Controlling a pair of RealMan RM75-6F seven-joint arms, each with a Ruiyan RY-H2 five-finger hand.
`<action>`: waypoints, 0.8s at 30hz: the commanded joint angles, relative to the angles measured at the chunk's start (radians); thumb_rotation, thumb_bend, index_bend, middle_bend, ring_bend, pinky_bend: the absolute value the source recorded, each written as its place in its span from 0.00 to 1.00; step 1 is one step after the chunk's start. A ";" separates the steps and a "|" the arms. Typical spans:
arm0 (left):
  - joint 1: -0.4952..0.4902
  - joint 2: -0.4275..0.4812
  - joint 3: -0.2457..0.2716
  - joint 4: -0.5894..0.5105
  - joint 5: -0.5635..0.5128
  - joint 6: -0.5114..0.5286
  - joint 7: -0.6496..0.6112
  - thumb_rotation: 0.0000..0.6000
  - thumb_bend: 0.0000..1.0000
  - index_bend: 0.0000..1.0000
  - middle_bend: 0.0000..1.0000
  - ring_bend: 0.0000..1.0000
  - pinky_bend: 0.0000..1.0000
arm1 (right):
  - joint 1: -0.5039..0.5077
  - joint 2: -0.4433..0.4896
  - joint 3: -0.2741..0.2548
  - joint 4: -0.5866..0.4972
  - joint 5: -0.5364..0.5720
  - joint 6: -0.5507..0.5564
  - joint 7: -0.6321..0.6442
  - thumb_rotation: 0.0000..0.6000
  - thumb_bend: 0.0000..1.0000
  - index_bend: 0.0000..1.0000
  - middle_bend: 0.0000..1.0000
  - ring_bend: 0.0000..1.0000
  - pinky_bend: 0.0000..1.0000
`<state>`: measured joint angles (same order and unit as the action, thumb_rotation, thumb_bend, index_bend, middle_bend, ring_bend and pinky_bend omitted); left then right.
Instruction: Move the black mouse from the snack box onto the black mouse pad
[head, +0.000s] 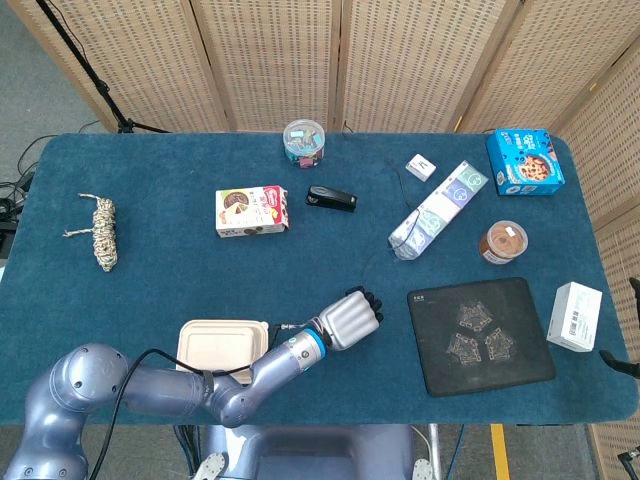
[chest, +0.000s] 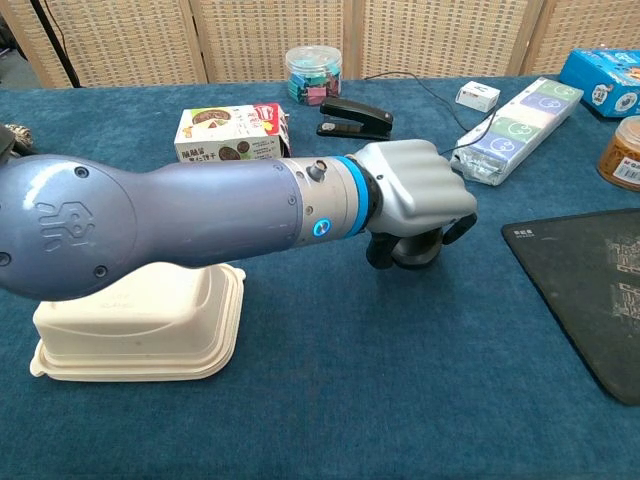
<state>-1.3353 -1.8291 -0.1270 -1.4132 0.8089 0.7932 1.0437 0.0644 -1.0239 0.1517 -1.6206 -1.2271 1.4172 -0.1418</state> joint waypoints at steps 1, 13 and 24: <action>-0.012 -0.012 0.005 0.004 -0.040 0.012 0.019 1.00 0.27 0.32 0.24 0.21 0.42 | 0.000 0.001 0.000 0.000 0.000 0.000 0.002 1.00 0.00 0.00 0.00 0.00 0.00; 0.000 0.073 -0.019 -0.101 -0.031 0.019 -0.096 1.00 0.21 0.00 0.00 0.00 0.37 | 0.000 0.001 -0.003 -0.005 -0.003 0.001 -0.006 1.00 0.00 0.00 0.00 0.00 0.00; 0.126 0.292 -0.021 -0.269 0.060 0.092 -0.297 1.00 0.10 0.00 0.00 0.00 0.10 | -0.003 0.003 -0.012 -0.015 -0.028 0.008 0.001 1.00 0.00 0.00 0.00 0.00 0.00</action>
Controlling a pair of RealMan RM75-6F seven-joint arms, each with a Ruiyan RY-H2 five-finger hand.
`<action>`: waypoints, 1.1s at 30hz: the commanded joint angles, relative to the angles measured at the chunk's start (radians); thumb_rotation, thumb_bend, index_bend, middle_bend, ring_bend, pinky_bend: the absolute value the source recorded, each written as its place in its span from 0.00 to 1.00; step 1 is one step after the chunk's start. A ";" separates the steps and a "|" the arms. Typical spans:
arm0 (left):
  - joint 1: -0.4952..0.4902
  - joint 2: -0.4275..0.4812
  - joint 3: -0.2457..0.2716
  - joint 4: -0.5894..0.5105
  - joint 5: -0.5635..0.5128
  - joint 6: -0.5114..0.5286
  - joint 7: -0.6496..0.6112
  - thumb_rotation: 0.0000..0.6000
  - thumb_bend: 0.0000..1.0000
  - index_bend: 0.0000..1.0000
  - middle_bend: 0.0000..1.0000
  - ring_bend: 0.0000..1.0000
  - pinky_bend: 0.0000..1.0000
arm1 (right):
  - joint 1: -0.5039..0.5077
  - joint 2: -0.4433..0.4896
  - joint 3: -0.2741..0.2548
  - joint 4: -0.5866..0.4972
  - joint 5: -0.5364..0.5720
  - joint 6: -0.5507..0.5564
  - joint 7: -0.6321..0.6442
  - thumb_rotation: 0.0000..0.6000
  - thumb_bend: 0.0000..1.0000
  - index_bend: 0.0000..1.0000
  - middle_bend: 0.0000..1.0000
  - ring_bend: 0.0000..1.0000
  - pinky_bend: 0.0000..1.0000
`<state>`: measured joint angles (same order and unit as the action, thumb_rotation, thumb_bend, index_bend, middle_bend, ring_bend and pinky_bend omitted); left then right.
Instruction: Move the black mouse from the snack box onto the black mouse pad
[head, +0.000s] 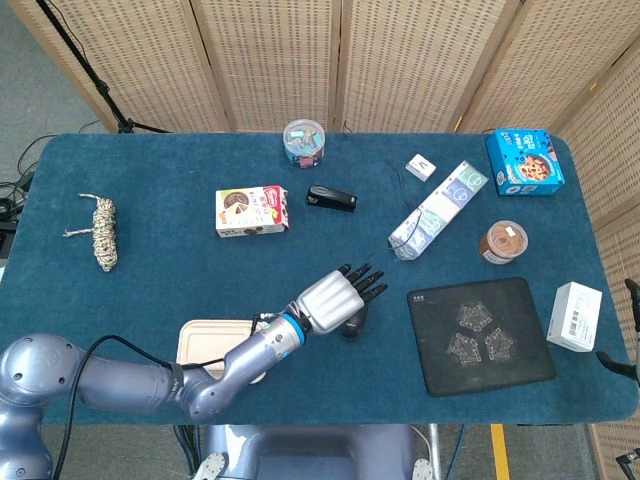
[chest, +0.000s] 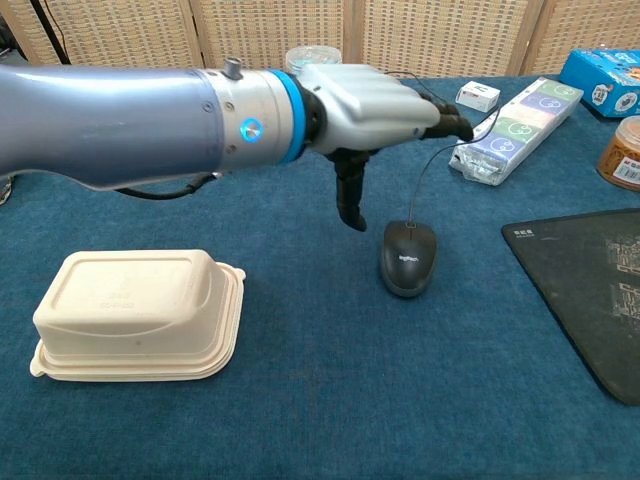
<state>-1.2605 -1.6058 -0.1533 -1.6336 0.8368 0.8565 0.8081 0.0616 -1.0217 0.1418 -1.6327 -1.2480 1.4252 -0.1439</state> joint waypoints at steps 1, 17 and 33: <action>0.077 0.109 0.013 -0.071 0.053 0.038 -0.094 1.00 0.10 0.00 0.00 0.00 0.08 | 0.000 0.001 -0.004 -0.004 -0.011 0.001 0.006 1.00 0.00 0.00 0.00 0.00 0.00; 0.562 0.558 0.181 -0.173 0.429 0.355 -0.672 1.00 0.04 0.00 0.00 0.00 0.00 | 0.000 -0.004 -0.025 -0.037 -0.068 0.021 -0.025 1.00 0.00 0.00 0.00 0.00 0.00; 0.920 0.620 0.301 -0.132 0.567 0.620 -0.827 1.00 0.04 0.00 0.00 0.00 0.00 | -0.002 -0.014 -0.029 -0.094 -0.064 0.027 -0.053 1.00 0.00 0.00 0.00 0.00 0.00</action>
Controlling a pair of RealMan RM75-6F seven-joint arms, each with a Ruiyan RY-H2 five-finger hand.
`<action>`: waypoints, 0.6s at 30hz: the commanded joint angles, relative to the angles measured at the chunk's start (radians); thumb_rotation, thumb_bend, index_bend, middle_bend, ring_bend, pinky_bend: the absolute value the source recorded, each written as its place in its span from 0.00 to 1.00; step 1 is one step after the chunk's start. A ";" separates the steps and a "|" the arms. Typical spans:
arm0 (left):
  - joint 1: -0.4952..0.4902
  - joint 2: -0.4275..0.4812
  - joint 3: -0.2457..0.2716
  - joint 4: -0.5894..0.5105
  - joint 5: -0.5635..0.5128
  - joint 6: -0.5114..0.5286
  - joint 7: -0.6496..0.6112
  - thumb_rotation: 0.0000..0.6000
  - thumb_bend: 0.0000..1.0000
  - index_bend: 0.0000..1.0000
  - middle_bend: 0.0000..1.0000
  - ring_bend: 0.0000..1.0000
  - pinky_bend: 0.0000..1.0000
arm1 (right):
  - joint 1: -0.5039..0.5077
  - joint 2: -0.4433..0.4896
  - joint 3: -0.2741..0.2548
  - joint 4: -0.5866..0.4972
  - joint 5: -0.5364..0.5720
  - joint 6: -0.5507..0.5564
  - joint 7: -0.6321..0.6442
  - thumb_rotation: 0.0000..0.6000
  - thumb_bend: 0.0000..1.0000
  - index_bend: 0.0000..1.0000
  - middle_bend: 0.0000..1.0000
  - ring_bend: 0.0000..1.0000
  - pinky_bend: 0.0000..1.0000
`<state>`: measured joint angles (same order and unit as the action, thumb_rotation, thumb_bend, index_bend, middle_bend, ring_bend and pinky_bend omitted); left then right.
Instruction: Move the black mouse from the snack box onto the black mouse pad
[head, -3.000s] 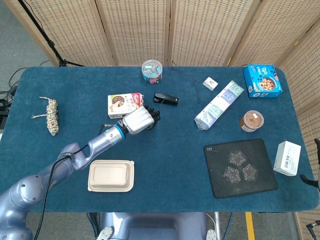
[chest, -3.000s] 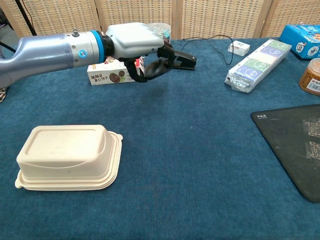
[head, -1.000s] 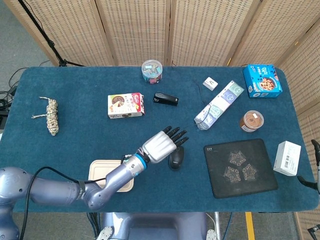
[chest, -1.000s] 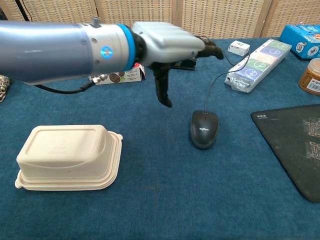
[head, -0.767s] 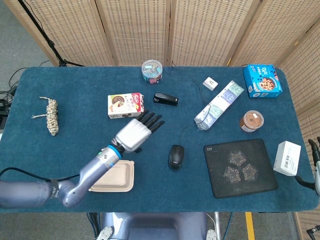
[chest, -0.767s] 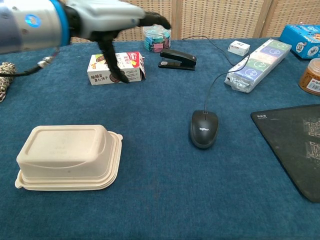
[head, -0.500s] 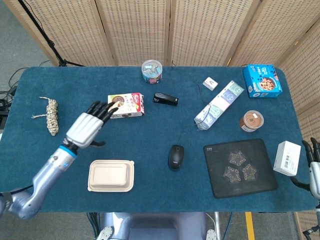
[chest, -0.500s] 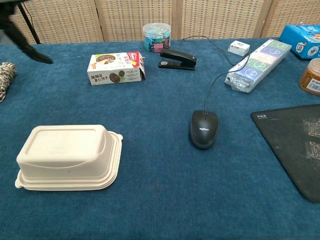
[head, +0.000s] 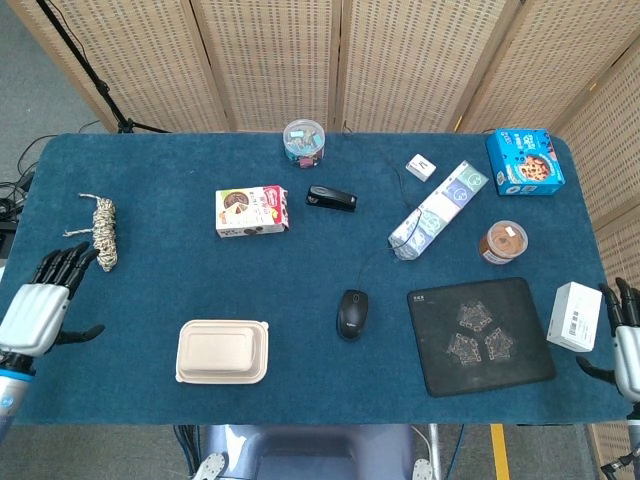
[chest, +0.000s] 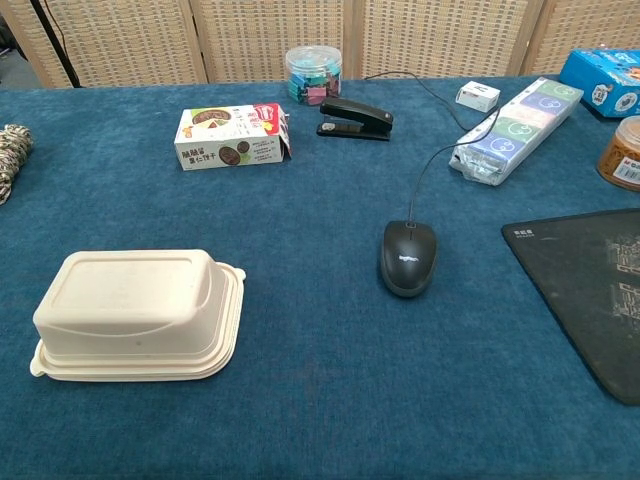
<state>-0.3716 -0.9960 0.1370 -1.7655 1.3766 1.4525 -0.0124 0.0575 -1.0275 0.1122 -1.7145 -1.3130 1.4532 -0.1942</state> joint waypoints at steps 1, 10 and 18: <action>0.038 0.015 0.008 -0.003 0.039 0.034 -0.007 1.00 0.04 0.00 0.00 0.00 0.00 | 0.005 -0.013 0.000 -0.021 0.004 -0.007 -0.006 1.00 0.00 0.00 0.00 0.00 0.00; 0.078 0.044 -0.017 0.016 0.112 0.061 -0.044 1.00 0.04 0.00 0.00 0.00 0.00 | 0.099 -0.065 0.040 -0.149 0.110 -0.099 -0.196 1.00 0.00 0.00 0.00 0.00 0.00; 0.088 0.066 -0.041 0.044 0.141 0.038 -0.095 1.00 0.04 0.00 0.00 0.00 0.00 | 0.230 -0.215 0.094 -0.224 0.280 -0.147 -0.422 1.00 0.00 0.00 0.00 0.00 0.00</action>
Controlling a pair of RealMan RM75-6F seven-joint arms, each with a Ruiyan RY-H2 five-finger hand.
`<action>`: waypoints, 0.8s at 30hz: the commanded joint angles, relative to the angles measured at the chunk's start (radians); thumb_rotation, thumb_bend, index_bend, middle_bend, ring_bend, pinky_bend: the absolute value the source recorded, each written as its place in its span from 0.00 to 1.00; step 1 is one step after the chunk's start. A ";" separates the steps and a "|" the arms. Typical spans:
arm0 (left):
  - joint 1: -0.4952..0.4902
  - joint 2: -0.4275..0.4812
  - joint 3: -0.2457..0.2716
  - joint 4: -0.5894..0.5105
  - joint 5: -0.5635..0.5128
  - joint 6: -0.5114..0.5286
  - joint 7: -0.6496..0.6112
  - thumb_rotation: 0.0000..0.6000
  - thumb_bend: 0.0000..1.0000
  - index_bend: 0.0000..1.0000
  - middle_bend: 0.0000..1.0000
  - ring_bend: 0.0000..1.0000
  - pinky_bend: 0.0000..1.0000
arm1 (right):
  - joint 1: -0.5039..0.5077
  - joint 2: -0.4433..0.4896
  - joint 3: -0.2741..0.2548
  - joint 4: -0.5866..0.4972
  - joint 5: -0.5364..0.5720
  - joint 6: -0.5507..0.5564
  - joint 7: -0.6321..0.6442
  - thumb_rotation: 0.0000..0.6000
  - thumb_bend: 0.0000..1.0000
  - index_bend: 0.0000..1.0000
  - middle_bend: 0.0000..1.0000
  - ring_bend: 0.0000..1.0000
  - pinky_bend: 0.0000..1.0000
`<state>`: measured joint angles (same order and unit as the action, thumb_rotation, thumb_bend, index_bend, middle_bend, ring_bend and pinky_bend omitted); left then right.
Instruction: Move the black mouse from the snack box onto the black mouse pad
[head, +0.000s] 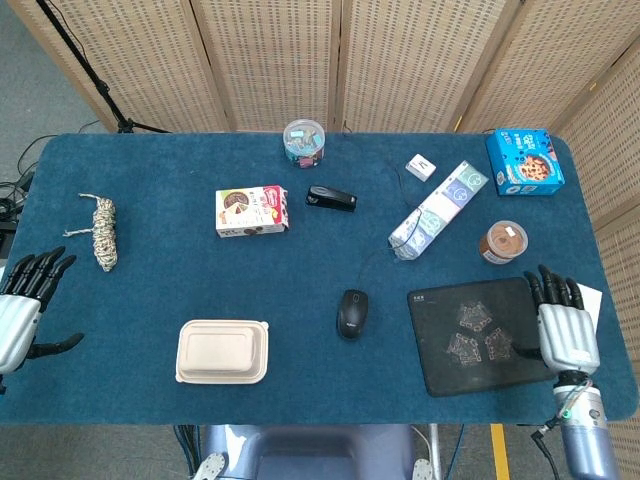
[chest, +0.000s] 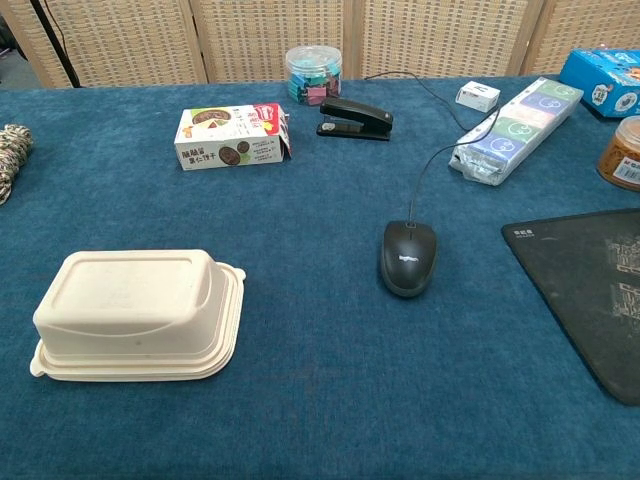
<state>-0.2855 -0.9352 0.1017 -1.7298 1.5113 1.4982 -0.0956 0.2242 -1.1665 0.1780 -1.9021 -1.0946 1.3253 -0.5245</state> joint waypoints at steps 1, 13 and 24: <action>0.003 0.008 -0.010 0.012 0.007 -0.014 -0.020 1.00 0.04 0.00 0.00 0.00 0.00 | 0.083 -0.109 0.035 -0.041 0.079 -0.012 -0.126 1.00 0.00 0.00 0.00 0.00 0.00; 0.019 0.028 -0.047 0.030 -0.003 -0.047 -0.087 1.00 0.04 0.00 0.00 0.00 0.00 | 0.274 -0.446 0.101 -0.008 0.201 0.063 -0.363 1.00 0.00 0.00 0.00 0.00 0.00; 0.023 0.024 -0.071 0.032 -0.007 -0.076 -0.084 1.00 0.04 0.00 0.00 0.00 0.00 | 0.396 -0.657 0.153 0.080 0.249 0.121 -0.457 1.00 0.00 0.00 0.00 0.00 0.00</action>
<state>-0.2625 -0.9105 0.0322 -1.6982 1.5050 1.4232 -0.1793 0.5917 -1.7866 0.3134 -1.8488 -0.8571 1.4301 -0.9618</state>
